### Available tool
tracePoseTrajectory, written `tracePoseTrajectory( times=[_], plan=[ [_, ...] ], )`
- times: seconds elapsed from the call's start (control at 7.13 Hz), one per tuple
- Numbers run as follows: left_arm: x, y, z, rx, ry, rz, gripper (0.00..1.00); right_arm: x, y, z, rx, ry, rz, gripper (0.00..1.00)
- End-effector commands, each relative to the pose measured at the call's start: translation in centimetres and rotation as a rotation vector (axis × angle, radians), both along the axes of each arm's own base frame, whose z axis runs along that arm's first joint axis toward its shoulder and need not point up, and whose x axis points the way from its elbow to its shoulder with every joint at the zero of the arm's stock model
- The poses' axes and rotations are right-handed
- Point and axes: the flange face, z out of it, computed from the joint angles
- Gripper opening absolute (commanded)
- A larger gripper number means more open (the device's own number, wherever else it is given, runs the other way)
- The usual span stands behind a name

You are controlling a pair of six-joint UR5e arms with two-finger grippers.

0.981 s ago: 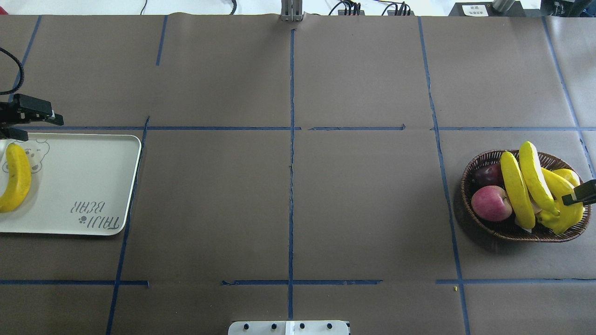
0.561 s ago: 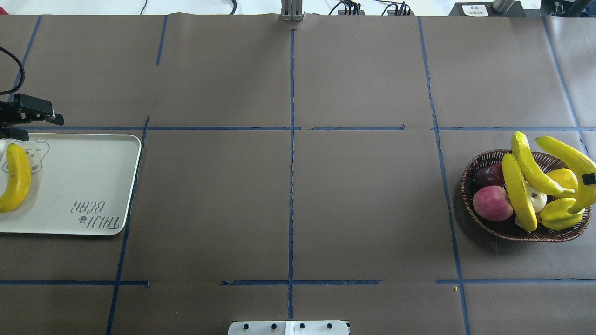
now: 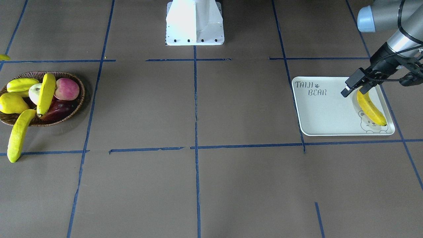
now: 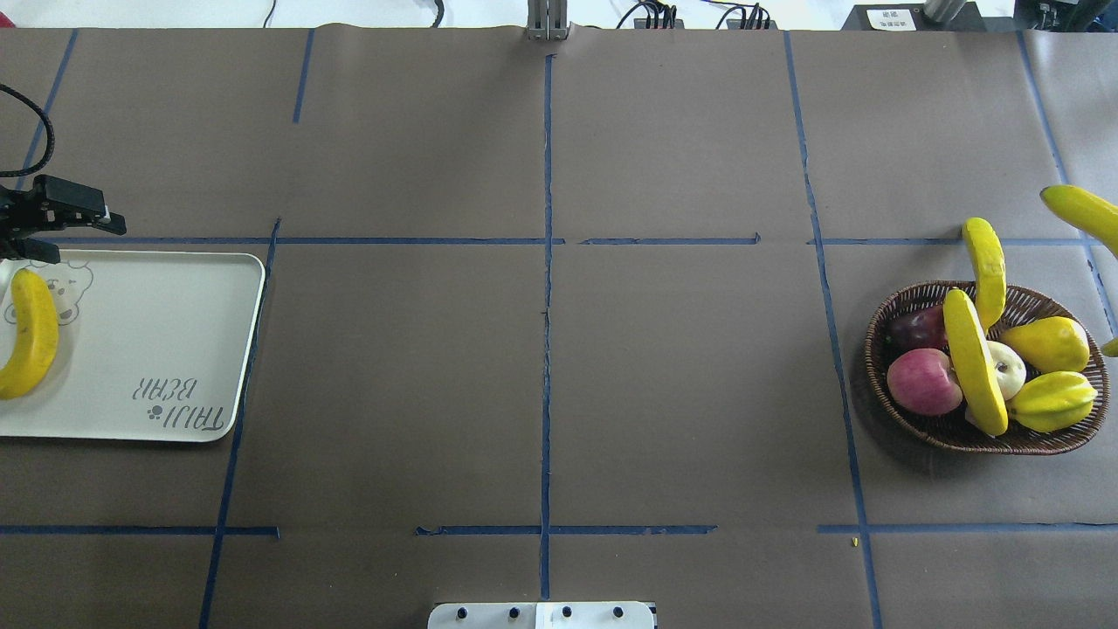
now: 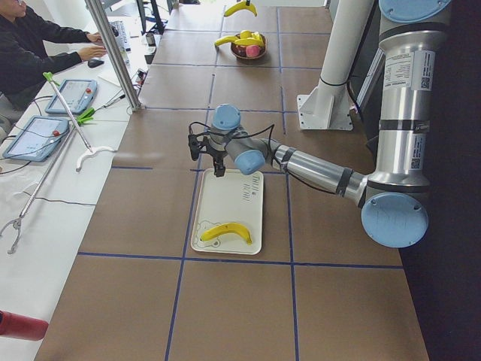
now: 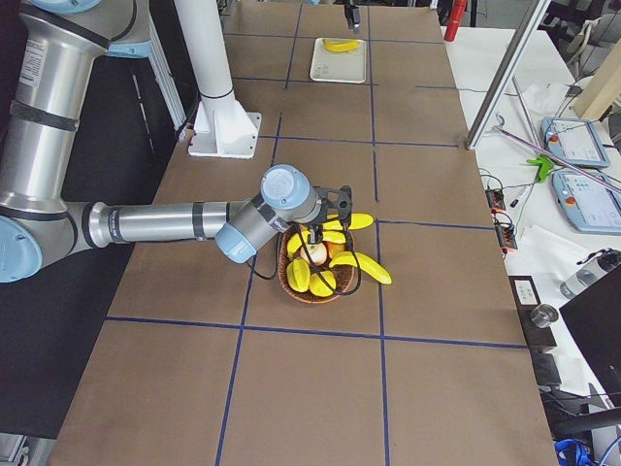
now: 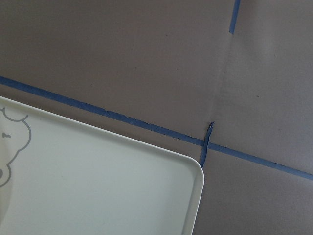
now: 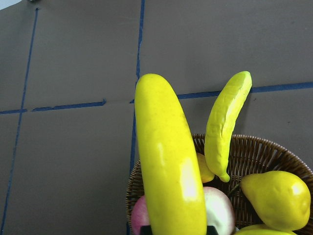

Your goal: Transfer all bananas from basket to plate

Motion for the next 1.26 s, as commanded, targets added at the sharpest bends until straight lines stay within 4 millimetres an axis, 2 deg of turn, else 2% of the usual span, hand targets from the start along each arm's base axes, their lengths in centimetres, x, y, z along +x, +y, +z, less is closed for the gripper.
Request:
tracePoseTrajectory(
  times=[0.0, 0.14, 0.28, 0.42, 0.56, 0.7, 0.84, 0.98, 1.12],
  plan=[
    [0.1, -0.2, -0.7, -0.006, 0.013, -0.007, 0.99, -0.5, -3.1, -5.2, 0.063, -0.035, 0.006, 0.00],
    [0.4, -0.8, -2.5, -0.017, 0.043, -0.030, 0.99, -3.2, -7.0, -11.0, 0.015, -0.089, 0.010, 0.00],
    [0.7, -1.0, -4.2, -0.031, 0.077, -0.039, 0.99, -8.6, -10.1, -16.7, -0.024, -0.127, -0.013, 0.00],
    [1.3, -1.4, -6.3, -0.050, 0.130, -0.016, 0.99, -14.5, -11.2, -20.3, -0.022, -0.126, -0.004, 0.00],
    [1.7, -1.8, -8.0, -0.064, 0.167, -0.025, 0.99, -20.3, -10.6, -22.9, -0.043, -0.138, 0.019, 0.00],
    [2.2, -2.8, -11.4, -0.068, 0.216, -0.049, 0.99, -24.7, -9.5, -26.3, -0.064, -0.184, 0.036, 0.00],
    [2.7, -3.6, -15.5, -0.075, 0.276, -0.072, 0.99, -28.5, -7.8, -29.2, -0.078, -0.228, 0.045, 0.00],
    [4.2, -3.5, -19.0, -0.089, 0.351, -0.073, 0.99, -32.4, -4.8, -31.0, -0.073, -0.256, 0.040, 0.00],
    [8.7, -1.1, -20.9, -0.108, 0.427, 0.003, 0.99, -35.8, -1.9, -32.4, -0.046, -0.276, 0.046, 0.00]
  ],
)
